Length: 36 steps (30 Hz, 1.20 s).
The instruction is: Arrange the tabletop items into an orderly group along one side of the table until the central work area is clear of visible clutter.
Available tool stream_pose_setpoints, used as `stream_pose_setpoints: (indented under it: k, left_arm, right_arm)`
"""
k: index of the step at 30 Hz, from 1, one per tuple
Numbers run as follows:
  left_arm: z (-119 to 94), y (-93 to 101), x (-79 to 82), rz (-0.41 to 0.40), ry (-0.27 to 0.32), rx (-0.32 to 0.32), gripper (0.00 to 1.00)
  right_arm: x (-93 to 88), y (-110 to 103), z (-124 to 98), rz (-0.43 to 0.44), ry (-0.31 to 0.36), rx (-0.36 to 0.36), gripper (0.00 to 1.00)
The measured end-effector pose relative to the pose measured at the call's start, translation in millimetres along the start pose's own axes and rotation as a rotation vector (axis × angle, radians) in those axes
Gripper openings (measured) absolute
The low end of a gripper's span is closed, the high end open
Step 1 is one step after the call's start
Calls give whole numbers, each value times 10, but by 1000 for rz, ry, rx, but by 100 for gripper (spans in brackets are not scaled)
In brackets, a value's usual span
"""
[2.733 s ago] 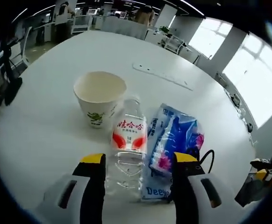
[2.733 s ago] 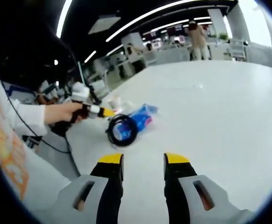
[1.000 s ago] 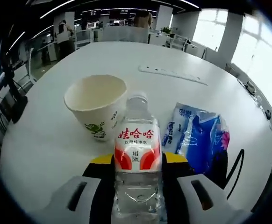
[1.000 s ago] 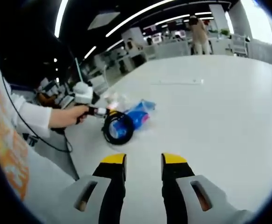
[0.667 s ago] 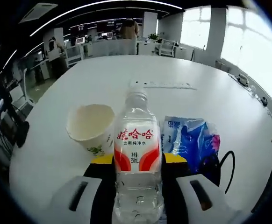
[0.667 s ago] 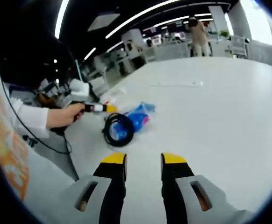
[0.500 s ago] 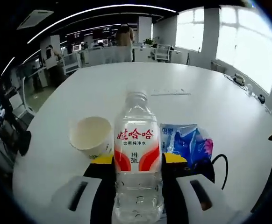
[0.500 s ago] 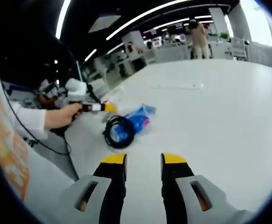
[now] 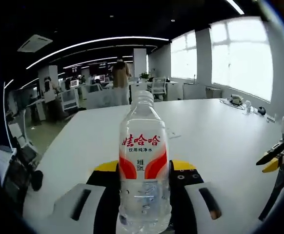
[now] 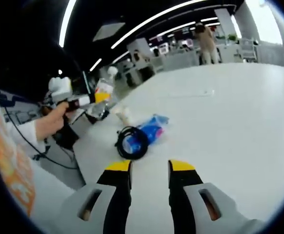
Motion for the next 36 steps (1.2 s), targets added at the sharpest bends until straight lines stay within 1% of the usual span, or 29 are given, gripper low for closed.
stream_pose_setpoints:
  k: [4,6,8,15,17,19,22,26,28,30,31,36]
  left_arm:
    - [-154,92,103,5,35,-8,38]
    - [-220,138,145,13,62,-28,38]
    - [-284,172,163,20,78,-31,38]
    - [-478,325,160,-18,103,-40,39]
    - [-538,374,160,-50,126,-49,39]
    - [-580,395,145,-59,130,-47,39]
    - [-645,467,136,-62,134,-58,39]
    - [-692,566,138,-66,149,-89,39]
    - [-701,623,132,-63,155,-106,39]
    - [-718,686,134,-74,171,-128,39]
    - [-728,719,132,-82,173,-133,39]
    - [-734,867,96,-83,174,-173,39]
  right_arm:
    - [68,-59,53,14,19,33,28]
    - [145,-106,97,17,38,57,28]
    - [219,-147,139,25,55,79,28]
    - [596,-431,267,54,136,197,32]
    - [727,-518,308,92,183,228,34]
    - [849,-630,337,111,218,267,37]
    - [996,-840,368,85,245,325,41]
    - [1083,-1048,408,53,258,356,50]
    - [1107,-1100,420,63,267,365,54]
    - [1156,-1179,410,94,289,400,57]
    - [1186,-1208,401,95,300,415,59]
    - [1270,-1283,383,68,313,407,63]
Point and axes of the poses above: the point that each gripper's makers call its tool centre point, and the gripper's own axes: z roughly forward along the fingers, y roughly to its right, x roughly out of its top, the point moved 7 cm from there along -z, roughly backward along the fingers, and after that the axes turned 1 degree about -z, right-handed, at the moved point
